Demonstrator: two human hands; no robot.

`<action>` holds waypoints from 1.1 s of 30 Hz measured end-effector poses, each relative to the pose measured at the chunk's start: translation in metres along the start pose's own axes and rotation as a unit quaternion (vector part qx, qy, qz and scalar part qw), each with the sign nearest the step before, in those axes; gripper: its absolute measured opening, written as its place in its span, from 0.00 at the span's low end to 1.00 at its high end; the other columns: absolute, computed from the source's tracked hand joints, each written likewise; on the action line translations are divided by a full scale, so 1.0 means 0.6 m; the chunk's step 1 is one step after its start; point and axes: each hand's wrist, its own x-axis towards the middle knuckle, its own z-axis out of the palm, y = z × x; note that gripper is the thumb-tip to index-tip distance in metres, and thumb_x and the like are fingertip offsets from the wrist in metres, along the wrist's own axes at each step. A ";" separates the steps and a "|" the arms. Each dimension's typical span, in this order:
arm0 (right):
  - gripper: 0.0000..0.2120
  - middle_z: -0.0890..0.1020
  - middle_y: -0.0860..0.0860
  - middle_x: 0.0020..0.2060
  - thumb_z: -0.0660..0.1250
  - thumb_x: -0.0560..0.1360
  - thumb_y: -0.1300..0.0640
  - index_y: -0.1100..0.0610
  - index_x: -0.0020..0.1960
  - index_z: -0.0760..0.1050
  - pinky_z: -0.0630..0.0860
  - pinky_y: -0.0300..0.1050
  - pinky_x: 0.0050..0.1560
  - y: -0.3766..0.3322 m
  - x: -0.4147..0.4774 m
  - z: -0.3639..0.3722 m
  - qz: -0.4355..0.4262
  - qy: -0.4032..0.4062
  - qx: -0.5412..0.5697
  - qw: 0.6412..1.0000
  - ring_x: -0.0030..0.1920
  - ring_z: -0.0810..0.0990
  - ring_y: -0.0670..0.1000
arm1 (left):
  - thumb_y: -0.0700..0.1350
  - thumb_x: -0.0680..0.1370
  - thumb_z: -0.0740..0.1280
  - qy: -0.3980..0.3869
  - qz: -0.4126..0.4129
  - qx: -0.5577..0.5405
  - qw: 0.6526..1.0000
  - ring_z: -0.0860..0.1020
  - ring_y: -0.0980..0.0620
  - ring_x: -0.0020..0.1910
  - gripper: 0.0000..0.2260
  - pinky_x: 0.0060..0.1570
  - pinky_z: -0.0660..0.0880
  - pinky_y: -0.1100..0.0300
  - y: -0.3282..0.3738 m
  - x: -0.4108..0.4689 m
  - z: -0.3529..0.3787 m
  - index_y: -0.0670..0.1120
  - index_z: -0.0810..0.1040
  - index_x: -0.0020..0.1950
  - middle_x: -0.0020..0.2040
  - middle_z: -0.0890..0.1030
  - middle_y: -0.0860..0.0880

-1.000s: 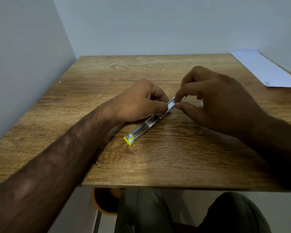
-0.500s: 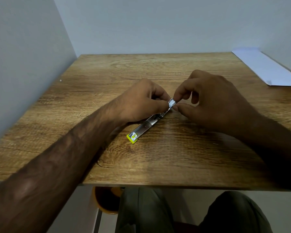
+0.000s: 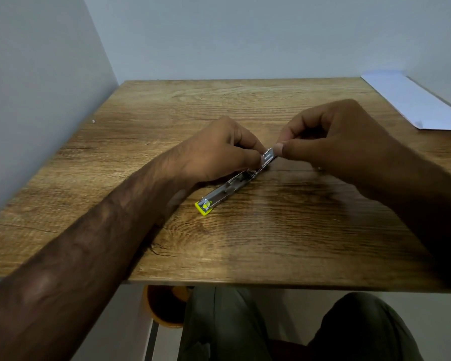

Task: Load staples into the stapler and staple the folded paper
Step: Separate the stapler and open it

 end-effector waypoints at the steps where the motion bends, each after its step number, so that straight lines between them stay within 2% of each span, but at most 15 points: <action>1: 0.03 0.86 0.49 0.30 0.78 0.70 0.59 0.55 0.38 0.85 0.73 0.33 0.29 0.000 -0.001 -0.008 0.008 -0.006 0.017 1.000 0.29 0.79 0.40 | 0.40 0.77 0.71 -0.009 -0.010 0.002 1.000 0.74 0.54 0.26 0.06 0.28 0.69 0.63 0.002 0.001 -0.002 0.47 0.88 0.47 0.33 0.83 0.43; 3: 0.03 0.86 0.53 0.32 0.77 0.70 0.61 0.56 0.39 0.85 0.75 0.37 0.30 0.000 -0.003 -0.024 0.024 -0.018 0.034 0.999 0.30 0.81 0.43 | 0.40 0.78 0.71 -0.031 -0.017 0.029 0.999 0.73 0.54 0.25 0.06 0.26 0.70 0.64 0.010 0.004 -0.011 0.46 0.88 0.48 0.31 0.81 0.44; 4: 0.03 0.86 0.54 0.31 0.77 0.70 0.62 0.57 0.39 0.84 0.76 0.38 0.29 0.001 -0.004 -0.030 0.030 -0.024 0.041 0.998 0.30 0.82 0.44 | 0.40 0.78 0.71 -0.044 -0.016 0.052 0.998 0.75 0.51 0.28 0.06 0.28 0.74 0.59 0.015 0.006 -0.015 0.45 0.88 0.49 0.34 0.83 0.42; 6: 0.03 0.86 0.55 0.30 0.77 0.70 0.64 0.59 0.39 0.83 0.75 0.36 0.26 0.004 -0.007 -0.040 0.039 -0.033 0.056 0.997 0.29 0.84 0.46 | 0.40 0.78 0.71 -0.061 0.001 0.111 0.992 0.82 0.43 0.36 0.06 0.40 0.83 0.45 0.030 0.009 -0.021 0.44 0.88 0.50 0.41 0.86 0.38; 7: 0.04 0.86 0.55 0.30 0.77 0.70 0.64 0.60 0.39 0.83 0.74 0.36 0.24 0.007 -0.009 -0.043 0.042 -0.035 0.062 0.997 0.28 0.84 0.46 | 0.40 0.77 0.72 -0.059 0.009 0.146 0.987 0.85 0.42 0.40 0.06 0.45 0.84 0.44 0.037 0.012 -0.022 0.44 0.88 0.51 0.42 0.87 0.40; 9: 0.04 0.87 0.54 0.32 0.77 0.70 0.65 0.59 0.42 0.84 0.73 0.36 0.23 0.014 -0.013 -0.050 0.050 -0.036 0.077 0.995 0.28 0.84 0.48 | 0.39 0.77 0.72 -0.052 0.011 0.200 0.978 0.86 0.45 0.44 0.07 0.48 0.84 0.48 0.050 0.016 -0.024 0.46 0.88 0.52 0.43 0.88 0.46; 12: 0.08 0.88 0.56 0.35 0.76 0.71 0.65 0.58 0.49 0.85 0.74 0.37 0.23 0.023 -0.022 -0.060 0.071 -0.059 0.086 0.992 0.28 0.84 0.49 | 0.40 0.77 0.72 -0.059 0.012 0.244 0.968 0.85 0.54 0.43 0.08 0.47 0.82 0.58 0.064 0.018 -0.025 0.47 0.88 0.53 0.43 0.88 0.52; 14: 0.07 0.87 0.53 0.33 0.75 0.72 0.64 0.57 0.49 0.86 0.72 0.37 0.21 0.028 -0.030 -0.066 0.080 -0.091 0.066 0.990 0.26 0.82 0.48 | 0.41 0.77 0.72 -0.061 0.014 0.262 0.963 0.83 0.61 0.39 0.07 0.43 0.78 0.64 0.068 0.018 -0.024 0.49 0.88 0.53 0.42 0.87 0.56; 17: 0.05 0.86 0.49 0.30 0.77 0.71 0.60 0.54 0.47 0.87 0.68 0.35 0.19 0.035 -0.040 -0.070 0.099 -0.123 0.035 0.987 0.22 0.79 0.46 | 0.42 0.77 0.73 -0.053 0.017 0.281 0.958 0.80 0.67 0.38 0.07 0.42 0.75 0.67 0.073 0.020 -0.019 0.51 0.88 0.51 0.42 0.86 0.59; 21: 0.08 0.86 0.53 0.31 0.79 0.66 0.53 0.49 0.45 0.87 0.69 0.36 0.21 0.038 -0.046 -0.070 0.108 -0.136 -0.002 0.985 0.21 0.75 0.45 | 0.43 0.76 0.73 -0.032 0.011 0.318 0.947 0.81 0.63 0.38 0.06 0.45 0.77 0.60 0.079 0.018 -0.012 0.53 0.87 0.49 0.38 0.84 0.61; 25: 0.05 0.86 0.50 0.33 0.80 0.67 0.52 0.46 0.43 0.87 0.72 0.34 0.25 0.047 -0.051 -0.070 0.075 -0.137 -0.038 0.987 0.26 0.76 0.40 | 0.45 0.74 0.71 0.010 0.004 0.354 0.935 0.81 0.56 0.42 0.08 0.50 0.80 0.55 0.080 0.010 0.001 0.55 0.87 0.49 0.44 0.85 0.58; 27: 0.06 0.87 0.48 0.34 0.81 0.66 0.51 0.44 0.43 0.87 0.72 0.28 0.32 0.050 -0.052 -0.072 0.058 -0.144 -0.071 0.985 0.31 0.79 0.38 | 0.45 0.74 0.71 0.035 0.004 0.363 0.931 0.81 0.52 0.45 0.08 0.49 0.78 0.55 0.078 0.004 0.007 0.56 0.87 0.49 0.46 0.85 0.57; 29: 0.07 0.87 0.44 0.33 0.82 0.65 0.52 0.45 0.42 0.88 0.69 0.22 0.37 0.052 -0.052 -0.079 0.043 -0.139 -0.080 0.986 0.34 0.80 0.33 | 0.46 0.75 0.70 0.051 0.004 0.371 0.927 0.81 0.52 0.44 0.08 0.44 0.75 0.58 0.075 -0.002 0.012 0.56 0.87 0.50 0.44 0.85 0.57; 31: 0.07 0.85 0.39 0.31 0.82 0.65 0.54 0.47 0.42 0.88 0.69 0.22 0.37 0.056 -0.049 -0.092 0.029 -0.112 -0.071 0.991 0.33 0.79 0.31 | 0.47 0.75 0.69 0.057 0.003 0.379 0.923 0.79 0.53 0.42 0.09 0.43 0.72 0.60 0.075 -0.007 0.016 0.56 0.86 0.51 0.44 0.84 0.57; 33: 0.08 0.84 0.42 0.32 0.82 0.65 0.54 0.47 0.42 0.87 0.70 0.25 0.31 0.061 -0.044 -0.109 0.021 -0.070 -0.056 0.996 0.29 0.77 0.35 | 0.47 0.76 0.68 0.059 0.003 0.384 0.922 0.77 0.53 0.42 0.09 0.43 0.70 0.61 0.076 -0.010 0.019 0.56 0.86 0.52 0.46 0.85 0.56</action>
